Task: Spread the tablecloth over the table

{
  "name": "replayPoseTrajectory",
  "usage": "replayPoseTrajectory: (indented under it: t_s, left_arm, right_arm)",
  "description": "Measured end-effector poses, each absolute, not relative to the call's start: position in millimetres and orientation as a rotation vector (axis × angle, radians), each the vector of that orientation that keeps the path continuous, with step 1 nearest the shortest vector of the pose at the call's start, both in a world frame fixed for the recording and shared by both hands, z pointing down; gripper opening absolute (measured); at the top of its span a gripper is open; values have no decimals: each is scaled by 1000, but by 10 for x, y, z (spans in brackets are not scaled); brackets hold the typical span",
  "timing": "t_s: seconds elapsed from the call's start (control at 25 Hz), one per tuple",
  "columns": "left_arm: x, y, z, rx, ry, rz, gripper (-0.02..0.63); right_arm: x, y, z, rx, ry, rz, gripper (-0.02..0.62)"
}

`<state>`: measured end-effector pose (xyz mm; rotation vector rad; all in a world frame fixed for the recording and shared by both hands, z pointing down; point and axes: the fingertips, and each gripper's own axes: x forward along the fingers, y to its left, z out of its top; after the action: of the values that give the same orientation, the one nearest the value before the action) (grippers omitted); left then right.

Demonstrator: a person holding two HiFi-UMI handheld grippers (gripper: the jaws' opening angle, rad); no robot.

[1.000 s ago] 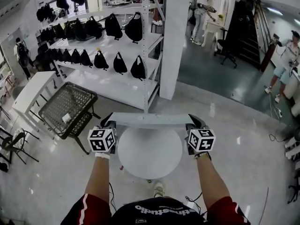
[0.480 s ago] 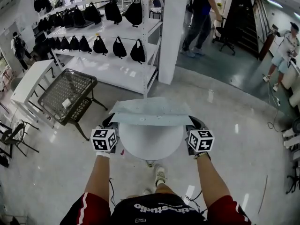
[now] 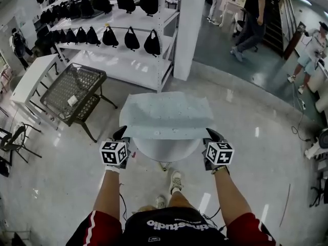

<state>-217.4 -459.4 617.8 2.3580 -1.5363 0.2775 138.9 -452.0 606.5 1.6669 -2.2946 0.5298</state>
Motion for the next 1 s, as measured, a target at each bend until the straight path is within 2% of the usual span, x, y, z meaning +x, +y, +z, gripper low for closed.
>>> replayPoseTrajectory:
  t_s: [0.28, 0.4, 0.64, 1.0]
  left_arm:
    - [-2176, -4286, 6422, 2401, -1446, 462, 157]
    - [-2227, -4039, 6539, 2416, -1422, 526, 172]
    - [-2334, -3630, 6539, 2414, -1412, 551, 184]
    - [-2368, -3423, 6020, 2442, -1485, 297, 183]
  right_arm:
    - [1408, -4416, 6184, 1688, -2276, 634, 64]
    - [1368, -4374, 6256, 1683, -2277, 674, 69]
    - [1294, -4371, 6258, 1688, -2288, 722, 72]
    - [1032, -4286, 6449, 1566, -2246, 675, 75]
